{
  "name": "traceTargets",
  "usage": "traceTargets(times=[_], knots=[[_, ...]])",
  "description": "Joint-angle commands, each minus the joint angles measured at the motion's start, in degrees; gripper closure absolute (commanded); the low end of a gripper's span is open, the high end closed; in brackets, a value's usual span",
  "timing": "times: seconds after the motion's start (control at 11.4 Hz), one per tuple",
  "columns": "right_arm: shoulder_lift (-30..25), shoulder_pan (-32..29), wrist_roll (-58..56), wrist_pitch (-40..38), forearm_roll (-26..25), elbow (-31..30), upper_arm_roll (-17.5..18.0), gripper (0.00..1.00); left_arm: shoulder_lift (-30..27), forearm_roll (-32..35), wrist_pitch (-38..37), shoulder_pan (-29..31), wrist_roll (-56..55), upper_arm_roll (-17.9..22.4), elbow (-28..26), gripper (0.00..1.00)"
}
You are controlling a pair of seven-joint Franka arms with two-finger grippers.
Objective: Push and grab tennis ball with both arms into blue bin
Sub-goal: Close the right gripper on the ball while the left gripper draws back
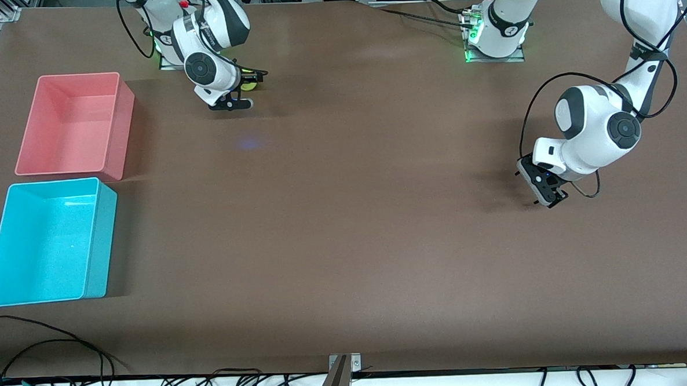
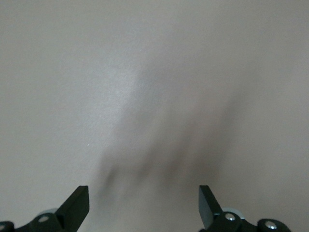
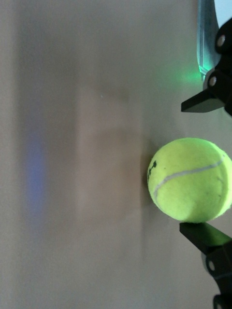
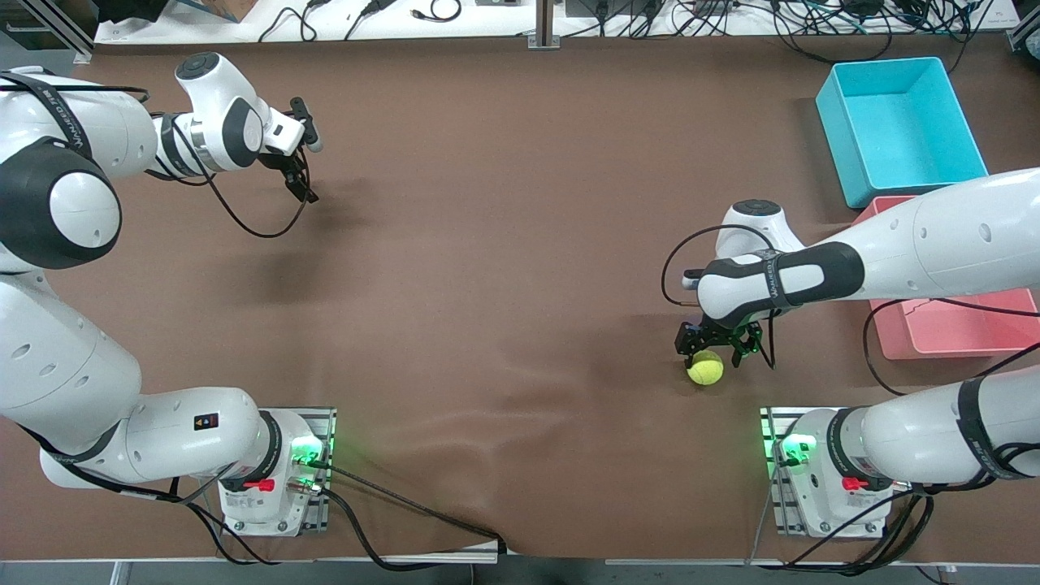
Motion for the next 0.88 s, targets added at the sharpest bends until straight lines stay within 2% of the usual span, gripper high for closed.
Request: traceTargets(times=[0.0, 0.18, 0.26, 0.35, 0.44, 0.61, 0.79], knots=[[0.9, -0.1, 0.6, 2.1, 1.4, -1.5, 1.1, 0.00, -3.2, 1.1, -0.9, 0.4, -0.7, 1.1, 0.4, 0.00], [0.9, -0.1, 0.6, 2.1, 1.5, -1.5, 1.1, 0.04, -5.8, 1.1, -0.9, 0.5, -0.5, 1.6, 0.6, 0.00], [0.8, 0.0, 0.6, 2.1, 1.5, -1.5, 1.1, 0.17, -6.7, 1.1, -0.9, 0.5, -0.5, 1.6, 0.6, 0.00], [0.7, -0.1, 0.6, 2.1, 1.5, -1.4, 1.1, 0.42, -7.9, 1.1, -1.0, 0.5, -0.6, 1.6, 0.6, 0.00], [0.7, 0.0, 0.8, 2.1, 1.5, -1.2, 1.1, 0.62, -9.2, 1.0, -1.7, 0.4, -0.7, 1.6, 0.6, 0.00], [0.2, -0.1, 3.4, 1.4, 1.4, -0.1, 1.1, 0.73, -11.6, 0.7, -3.9, 0.4, -3.5, 1.7, 1.2, 0.00], [-1.3, -0.1, 4.9, -1.4, 1.3, 2.3, 1.1, 0.73, -15.1, 0.8, -7.7, -0.1, -8.7, 1.7, 1.5, 0.00]])
